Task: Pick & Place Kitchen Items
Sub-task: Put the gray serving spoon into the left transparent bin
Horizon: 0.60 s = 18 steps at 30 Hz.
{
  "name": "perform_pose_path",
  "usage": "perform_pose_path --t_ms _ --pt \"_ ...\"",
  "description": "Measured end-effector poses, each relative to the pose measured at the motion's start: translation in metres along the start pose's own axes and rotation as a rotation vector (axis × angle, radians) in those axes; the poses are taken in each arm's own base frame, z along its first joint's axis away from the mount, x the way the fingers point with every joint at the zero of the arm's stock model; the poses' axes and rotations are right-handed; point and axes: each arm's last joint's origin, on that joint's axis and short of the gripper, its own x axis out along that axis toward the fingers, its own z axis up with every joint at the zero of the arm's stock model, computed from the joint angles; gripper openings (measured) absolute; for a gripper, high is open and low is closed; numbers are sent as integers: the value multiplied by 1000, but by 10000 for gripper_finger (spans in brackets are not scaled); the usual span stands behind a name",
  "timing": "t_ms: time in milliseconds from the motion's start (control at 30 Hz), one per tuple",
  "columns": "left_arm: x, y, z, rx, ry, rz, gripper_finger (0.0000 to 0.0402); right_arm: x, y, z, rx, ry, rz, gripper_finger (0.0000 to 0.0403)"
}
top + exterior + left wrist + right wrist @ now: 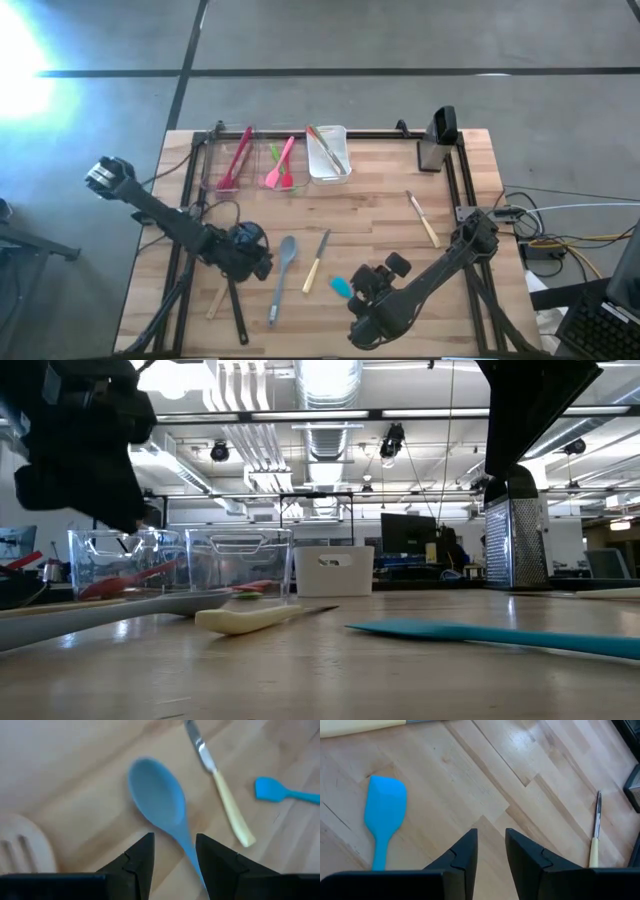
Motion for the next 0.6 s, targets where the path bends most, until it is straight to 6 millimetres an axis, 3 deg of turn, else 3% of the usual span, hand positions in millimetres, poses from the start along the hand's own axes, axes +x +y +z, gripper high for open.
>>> perform_pose_path --t_ms 267,600 --pt "30 -14 -15 -4 101 -54 147 0 0 0 1 0 0 85" --pt "42 -15 -23 7 163 -45 147 0 0 0 1 0 1 81"
